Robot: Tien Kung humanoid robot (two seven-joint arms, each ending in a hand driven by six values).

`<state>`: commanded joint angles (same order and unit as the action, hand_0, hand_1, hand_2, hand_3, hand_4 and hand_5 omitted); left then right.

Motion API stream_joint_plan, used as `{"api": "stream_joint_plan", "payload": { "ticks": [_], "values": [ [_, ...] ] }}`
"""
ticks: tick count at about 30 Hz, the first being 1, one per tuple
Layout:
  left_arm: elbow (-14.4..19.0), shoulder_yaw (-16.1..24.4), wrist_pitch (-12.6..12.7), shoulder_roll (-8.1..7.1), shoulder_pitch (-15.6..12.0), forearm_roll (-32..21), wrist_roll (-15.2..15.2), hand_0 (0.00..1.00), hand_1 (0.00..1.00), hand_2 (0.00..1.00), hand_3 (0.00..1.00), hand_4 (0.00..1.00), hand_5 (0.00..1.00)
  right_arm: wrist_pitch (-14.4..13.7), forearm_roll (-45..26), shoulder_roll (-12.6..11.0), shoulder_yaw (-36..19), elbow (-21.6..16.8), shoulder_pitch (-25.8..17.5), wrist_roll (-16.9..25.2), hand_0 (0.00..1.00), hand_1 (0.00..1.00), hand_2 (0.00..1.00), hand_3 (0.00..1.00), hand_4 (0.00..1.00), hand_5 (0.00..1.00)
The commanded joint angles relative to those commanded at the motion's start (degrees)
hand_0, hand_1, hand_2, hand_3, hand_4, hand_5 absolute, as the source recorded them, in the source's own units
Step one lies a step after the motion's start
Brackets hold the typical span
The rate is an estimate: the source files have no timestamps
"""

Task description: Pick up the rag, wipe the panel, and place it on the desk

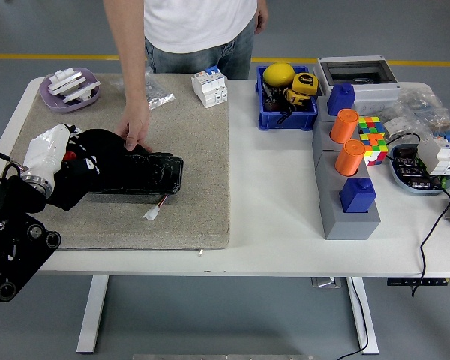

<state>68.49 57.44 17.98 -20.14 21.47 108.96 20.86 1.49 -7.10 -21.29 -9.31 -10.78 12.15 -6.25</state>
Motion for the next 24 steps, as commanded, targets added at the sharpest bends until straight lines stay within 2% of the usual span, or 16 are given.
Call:
{"api": "stream_joint_plan", "payload": {
  "ticks": [6,11,24],
  "values": [
    [1.12,-2.69,0.36,1.69,0.51,0.06,0.97,0.279,0.175,0.508,0.46,0.191,0.002,0.04,0.21,-0.01,-0.08,-0.02,0.07,-0.04,0.71,0.522,0.638,0.627,0.998,0.553],
    [2.05,-5.25,0.51,2.48,1.03,0.05,1.51,0.279,0.175,0.508,0.461,0.184,0.002,0.03,0.32,-0.07,-0.29,0.01,0.05,-0.12,0.71,0.522,0.639,0.627,0.998,0.553],
    [5.86,-14.8,0.61,4.96,2.56,0.43,3.92,0.279,0.175,0.507,0.462,0.185,0.002,0.11,1.51,-0.2,-1.33,0.05,-0.04,-0.56,0.708,0.522,0.638,0.626,0.998,0.554]
  ]
}}
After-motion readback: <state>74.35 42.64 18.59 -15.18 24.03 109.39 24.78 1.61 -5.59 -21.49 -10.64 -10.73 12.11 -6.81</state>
